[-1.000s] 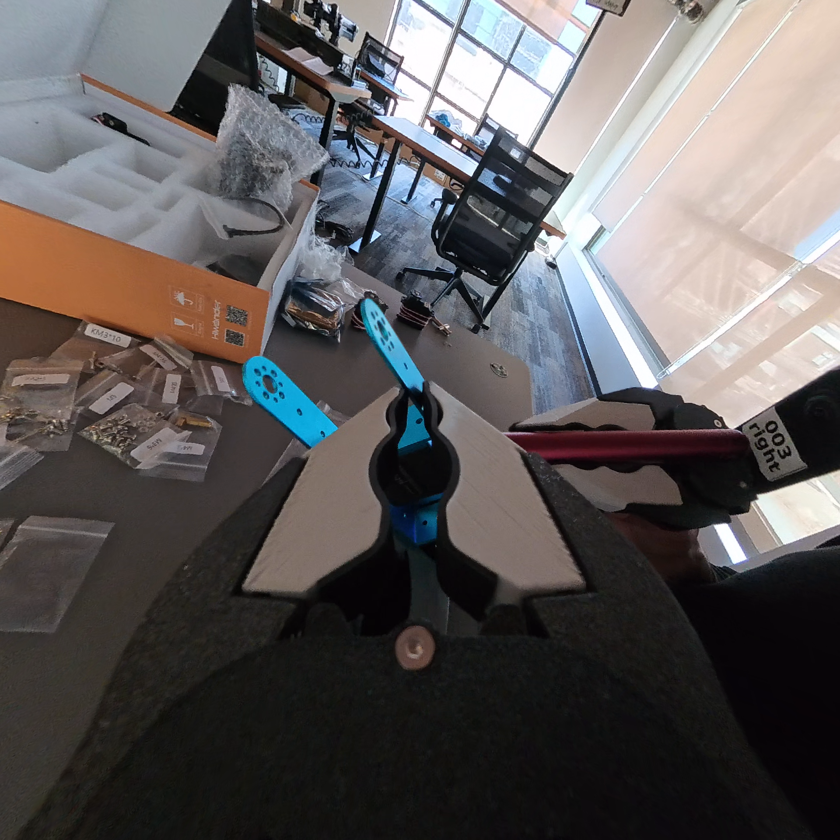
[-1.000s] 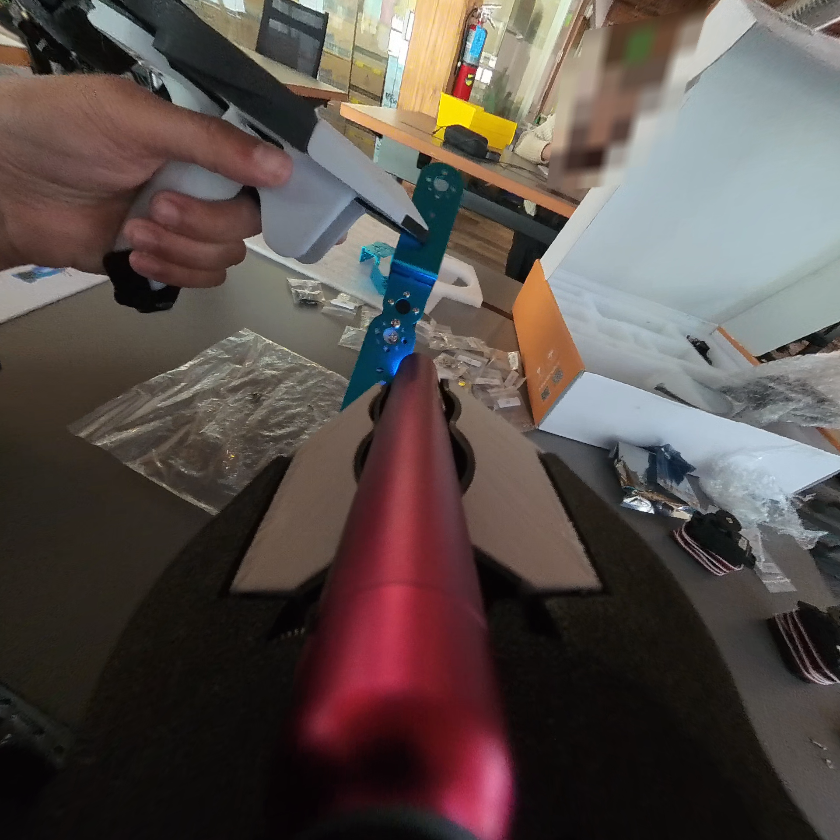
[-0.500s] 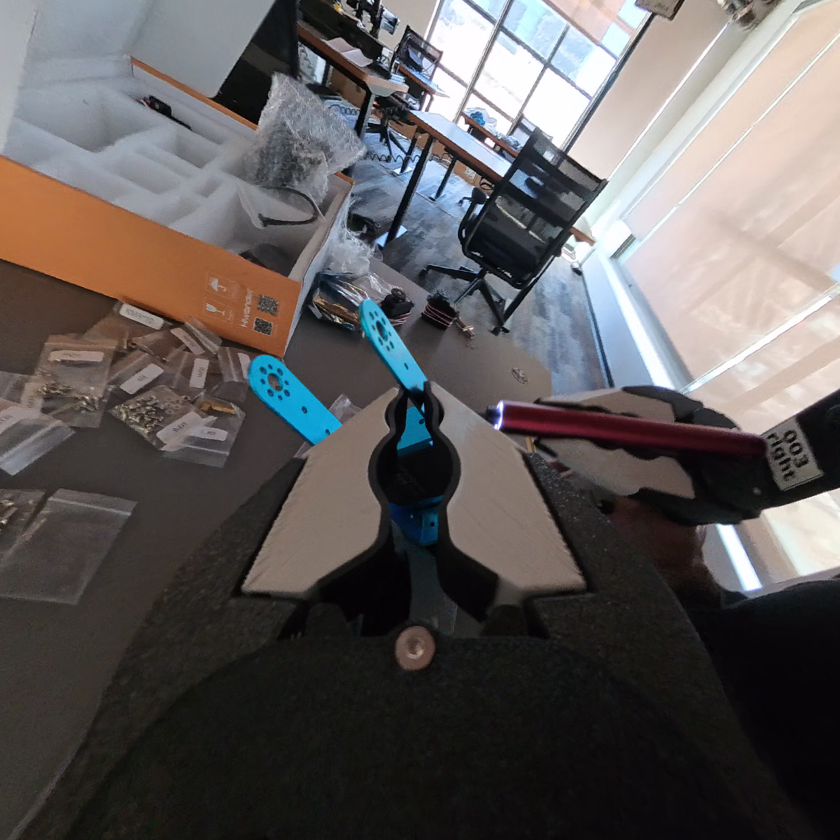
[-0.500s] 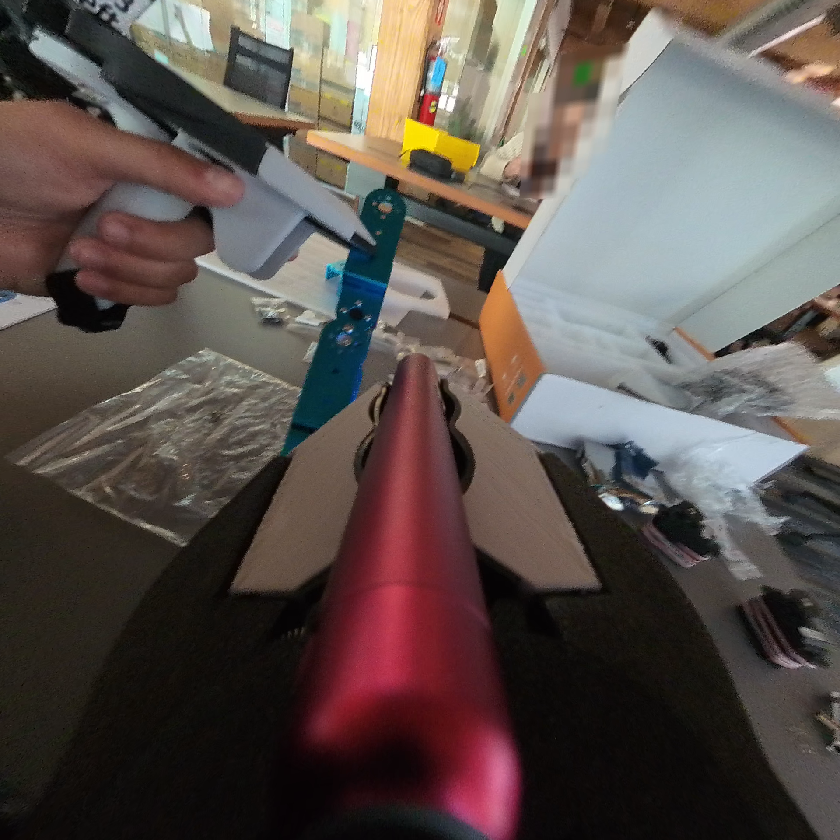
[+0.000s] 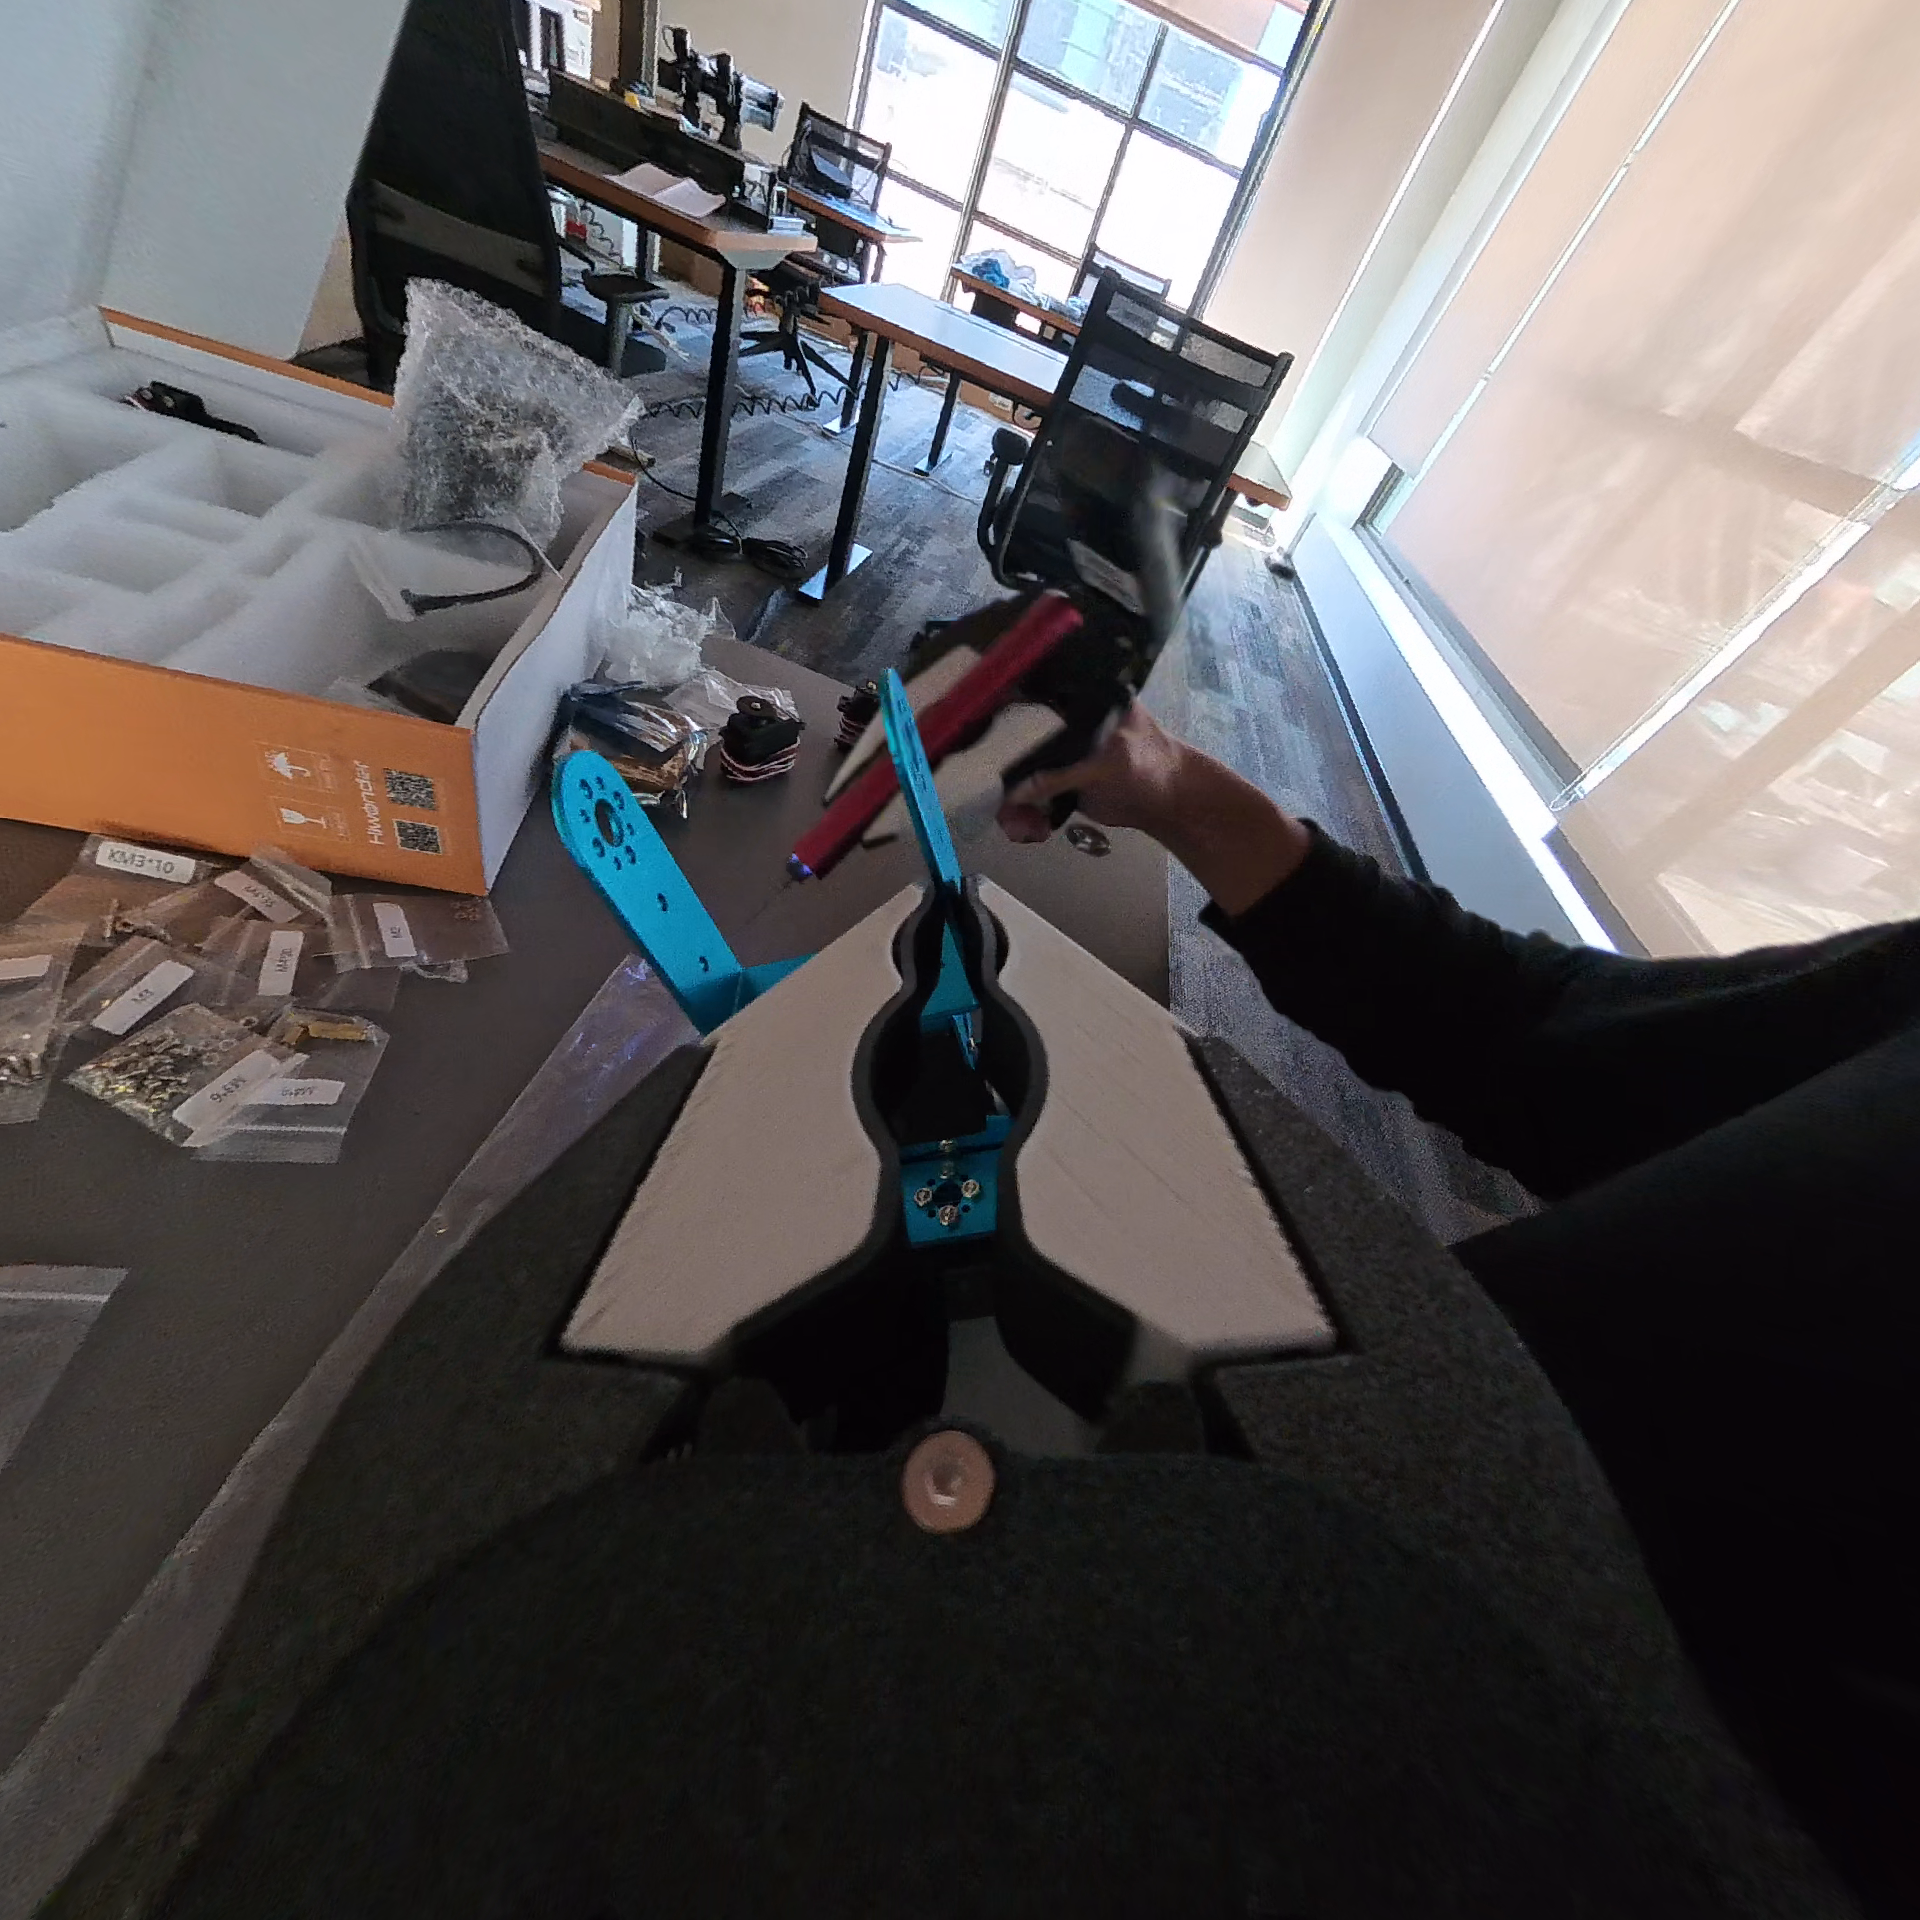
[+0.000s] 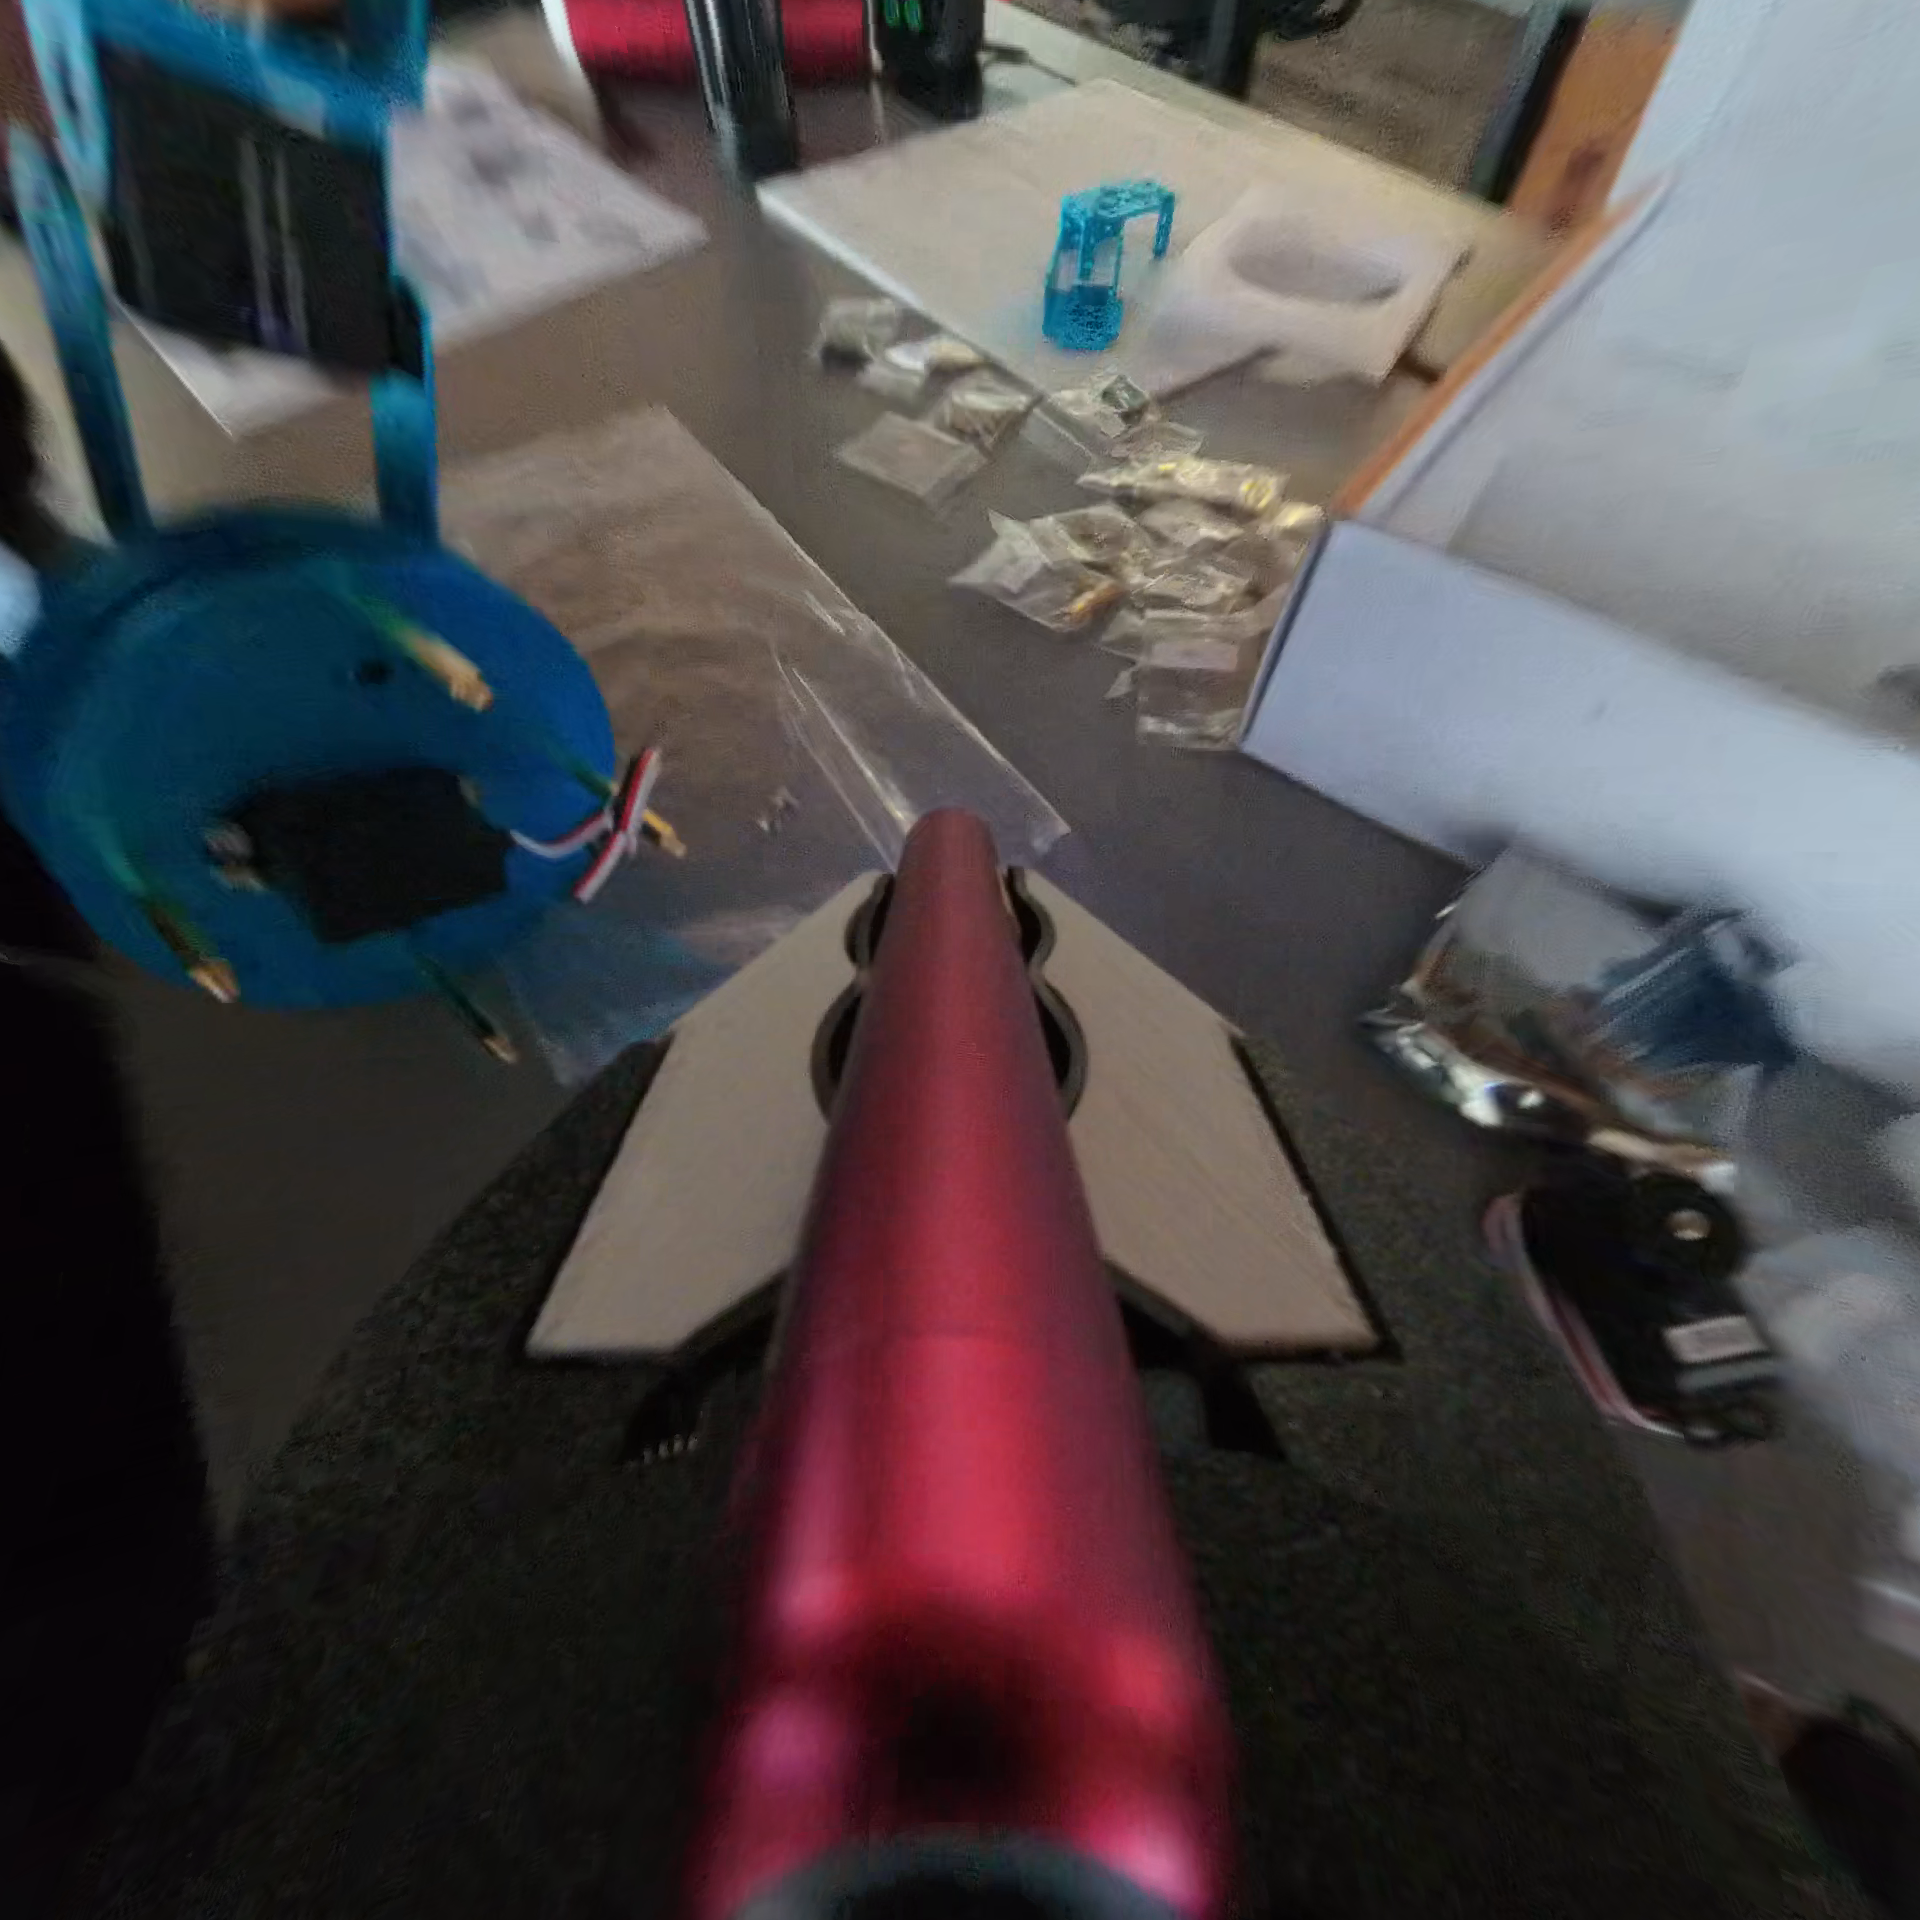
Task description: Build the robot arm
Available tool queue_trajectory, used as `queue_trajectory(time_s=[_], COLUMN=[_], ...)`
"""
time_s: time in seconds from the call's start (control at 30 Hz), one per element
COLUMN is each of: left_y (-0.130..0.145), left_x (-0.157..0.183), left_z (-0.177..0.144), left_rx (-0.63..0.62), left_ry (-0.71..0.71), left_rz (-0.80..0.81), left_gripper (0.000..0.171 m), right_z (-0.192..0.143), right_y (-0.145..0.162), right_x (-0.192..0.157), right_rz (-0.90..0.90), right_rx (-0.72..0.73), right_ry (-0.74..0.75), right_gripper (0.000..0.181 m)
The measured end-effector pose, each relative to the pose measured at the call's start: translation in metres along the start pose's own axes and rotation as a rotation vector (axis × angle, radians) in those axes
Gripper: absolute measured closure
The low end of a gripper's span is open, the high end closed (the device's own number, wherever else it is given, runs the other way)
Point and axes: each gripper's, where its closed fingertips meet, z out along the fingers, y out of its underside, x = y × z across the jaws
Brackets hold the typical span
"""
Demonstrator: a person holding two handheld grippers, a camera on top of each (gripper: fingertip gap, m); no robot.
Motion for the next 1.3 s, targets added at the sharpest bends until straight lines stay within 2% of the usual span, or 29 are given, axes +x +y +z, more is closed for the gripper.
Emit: queue_trajectory(time_s=[0.07, 0.13, 0.17, 0.27, 0.33, 0.4, 0.5, 0.6, 0.67, 0.83, 1.0, 1.17, 1.3], left_y=[0.0, 0.001, 0.002, 0.002, 0.002, 0.002, 0.002, 0.002, 0.002, 0.002, 0.002, 0.002, 0.002], left_x=[0.004, 0.007, 0.008, 0.006, 0.003, 0.001, -0.002, -0.002, -0.003, -0.005, -0.002, 0.0, -0.002], left_z=[0.0, -0.002, -0.003, -0.005, -0.005, -0.006, -0.007, -0.008, -0.008, -0.008, -0.007, -0.006, -0.007], left_rx=[0.01, 0.021, 0.025, 0.037, 0.042, 0.041, 0.037, 0.041, 0.048, 0.054, 0.054, 0.049, 0.054], left_ry=[0.0, -0.011, -0.017, -0.039, -0.054, -0.055, -0.059, -0.053, -0.049, -0.045, -0.03, -0.015, -0.02], left_rz=[0.002, 0.022, 0.026, 0.018, 0.016, 0.021, 0.022, 0.025, 0.026, 0.025, 0.042, 0.049, 0.051], left_gripper=[0.171, 0.171, 0.171, 0.171, 0.17, 0.17, 0.17, 0.17, 0.17, 0.17, 0.169, 0.17, 0.17], right_z=[-0.002, 0.001, 0.002, -0.003, -0.004, -0.008, -0.029, -0.056, -0.065, -0.065, -0.075, -0.095, -0.095], right_y=[-0.006, 0.006, 0.009, -0.005, -0.003, 0.006, 0.027, 0.035, 0.034, 0.042, 0.061, 0.083, 0.104], right_x=[0.018, 0.026, 0.028, 0.027, 0.029, 0.027, 0.019, 0.027, 0.037, 0.037, 0.025, 0.022, 0.033], right_rz=[0.133, 0.207, 0.214, 0.23, 0.202, 0.098, -0.016, -0.05, -0.043, -0.049, 0.058, 0.156, 0.167], right_rx=[0.118, 0.084, 0.078, 0.179, 0.131, 0.009, -0.301, -0.6, -0.729, -0.859, -0.972, -1.238, -1.486], right_ry=[-0.048, -0.085, -0.089, -0.106, -0.074, -0.05, -0.093, -0.088, -0.077, -0.183, -0.264, -0.271, -0.24], right_gripper=[0.16, 0.16, 0.16, 0.159, 0.159, 0.159, 0.16, 0.16, 0.16, 0.16, 0.16, 0.161, 0.161])
